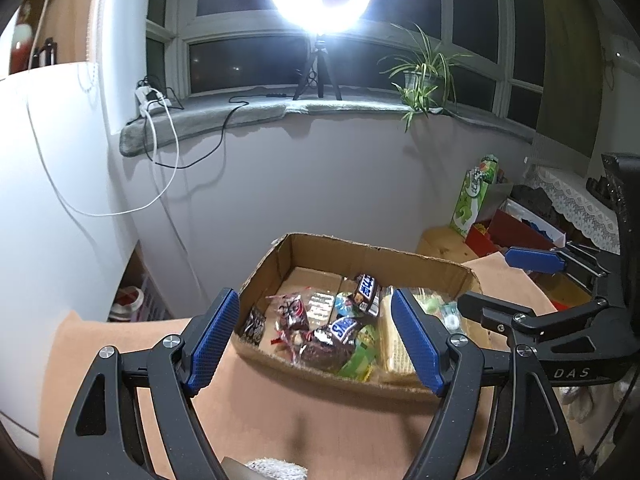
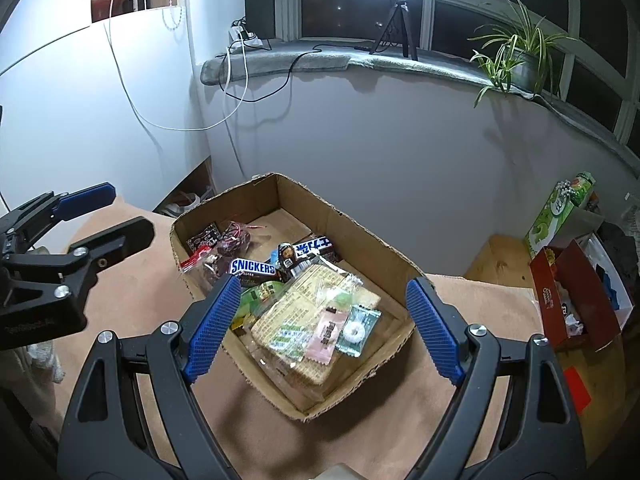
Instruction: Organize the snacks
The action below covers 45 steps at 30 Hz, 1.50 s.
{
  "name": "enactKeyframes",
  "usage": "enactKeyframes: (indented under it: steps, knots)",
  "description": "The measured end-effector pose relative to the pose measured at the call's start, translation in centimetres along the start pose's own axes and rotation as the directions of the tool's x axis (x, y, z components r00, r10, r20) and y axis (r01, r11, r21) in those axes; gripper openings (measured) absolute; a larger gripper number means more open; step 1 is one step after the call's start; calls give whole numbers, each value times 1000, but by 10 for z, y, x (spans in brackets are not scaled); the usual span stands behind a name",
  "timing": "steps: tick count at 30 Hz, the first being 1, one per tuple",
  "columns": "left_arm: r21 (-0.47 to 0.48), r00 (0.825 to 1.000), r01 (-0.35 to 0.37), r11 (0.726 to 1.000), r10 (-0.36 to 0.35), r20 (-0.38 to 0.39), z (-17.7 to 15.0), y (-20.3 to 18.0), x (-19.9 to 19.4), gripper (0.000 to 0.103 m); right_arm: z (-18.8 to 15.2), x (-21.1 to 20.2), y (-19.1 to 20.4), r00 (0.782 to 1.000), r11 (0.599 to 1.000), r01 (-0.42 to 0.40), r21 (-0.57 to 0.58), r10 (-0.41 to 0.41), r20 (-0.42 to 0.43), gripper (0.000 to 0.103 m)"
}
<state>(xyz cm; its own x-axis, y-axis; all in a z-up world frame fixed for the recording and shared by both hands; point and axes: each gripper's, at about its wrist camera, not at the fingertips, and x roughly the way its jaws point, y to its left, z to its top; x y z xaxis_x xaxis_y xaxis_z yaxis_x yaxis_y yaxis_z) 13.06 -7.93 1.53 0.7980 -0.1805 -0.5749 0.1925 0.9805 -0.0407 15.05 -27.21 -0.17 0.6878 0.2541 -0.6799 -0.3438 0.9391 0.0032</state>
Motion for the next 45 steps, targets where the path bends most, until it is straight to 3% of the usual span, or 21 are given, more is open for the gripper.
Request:
enactKeyframes:
  steps: [8,12,26,45]
  knots:
    - [-3,1000,5,1000,-5,11,-18,0,-24,83,-7,-13,14,1000,999,20,-33,-19,25,88]
    - [-13,1000,17,1000,-17,17,-20,1,-30,83,-8,-18,20,999,999,29,-44,-27,41,97]
    - [-32,1000,-17,999,17,6,-37,18,-31,83,-18,-30,29,997,995,63,-78,-59,55,98]
    - [-19,999,-3,1000,4,36,-37,13,-43,83,-26,-35,34,997,993,63,-96,-59,51,98]
